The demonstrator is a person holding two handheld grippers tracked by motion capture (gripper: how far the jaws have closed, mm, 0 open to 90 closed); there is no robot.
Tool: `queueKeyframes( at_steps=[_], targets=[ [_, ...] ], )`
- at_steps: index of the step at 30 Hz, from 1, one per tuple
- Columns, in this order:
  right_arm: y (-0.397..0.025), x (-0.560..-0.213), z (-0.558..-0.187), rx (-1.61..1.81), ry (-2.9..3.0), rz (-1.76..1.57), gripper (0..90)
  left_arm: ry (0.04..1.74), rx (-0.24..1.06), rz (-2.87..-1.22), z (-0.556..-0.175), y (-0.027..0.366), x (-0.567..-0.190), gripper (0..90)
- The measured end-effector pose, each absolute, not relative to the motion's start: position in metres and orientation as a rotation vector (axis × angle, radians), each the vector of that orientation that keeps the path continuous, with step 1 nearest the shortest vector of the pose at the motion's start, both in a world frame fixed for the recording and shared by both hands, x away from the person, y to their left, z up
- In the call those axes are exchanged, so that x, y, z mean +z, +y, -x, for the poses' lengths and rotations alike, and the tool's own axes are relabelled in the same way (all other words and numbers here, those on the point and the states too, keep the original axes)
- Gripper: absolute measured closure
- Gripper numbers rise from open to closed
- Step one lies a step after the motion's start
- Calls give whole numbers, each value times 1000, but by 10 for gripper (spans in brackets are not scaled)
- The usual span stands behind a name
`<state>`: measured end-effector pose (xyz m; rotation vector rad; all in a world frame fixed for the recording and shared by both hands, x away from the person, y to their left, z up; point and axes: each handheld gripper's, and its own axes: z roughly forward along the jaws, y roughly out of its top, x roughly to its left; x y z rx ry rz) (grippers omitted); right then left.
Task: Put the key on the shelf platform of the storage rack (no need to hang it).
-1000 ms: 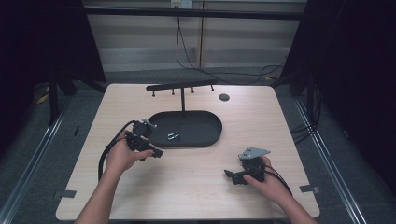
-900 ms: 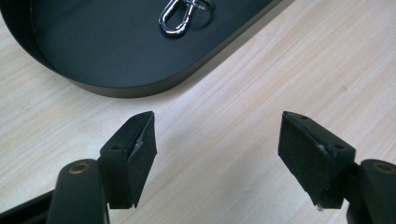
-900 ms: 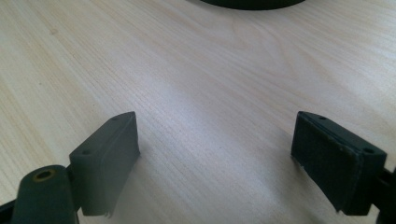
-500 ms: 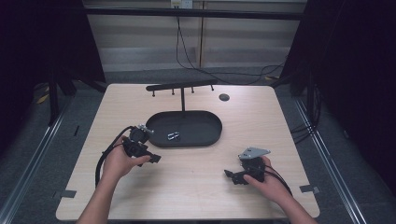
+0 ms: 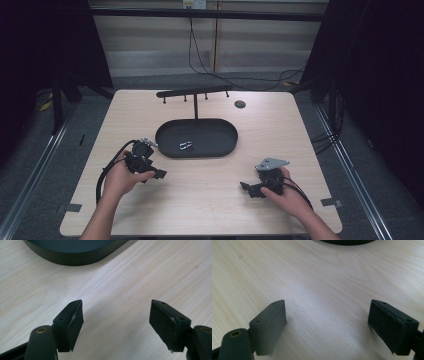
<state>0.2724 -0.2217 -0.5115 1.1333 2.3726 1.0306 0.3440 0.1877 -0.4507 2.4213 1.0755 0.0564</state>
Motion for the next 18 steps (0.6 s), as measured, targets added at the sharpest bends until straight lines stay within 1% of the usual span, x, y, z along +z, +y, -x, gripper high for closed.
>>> queueKeyframes(
  at_steps=[18],
  targets=[
    [-222,-511,-272,1030,2372,-1133,146,1080,65,-2416,-338,197,-456,267]
  ],
)
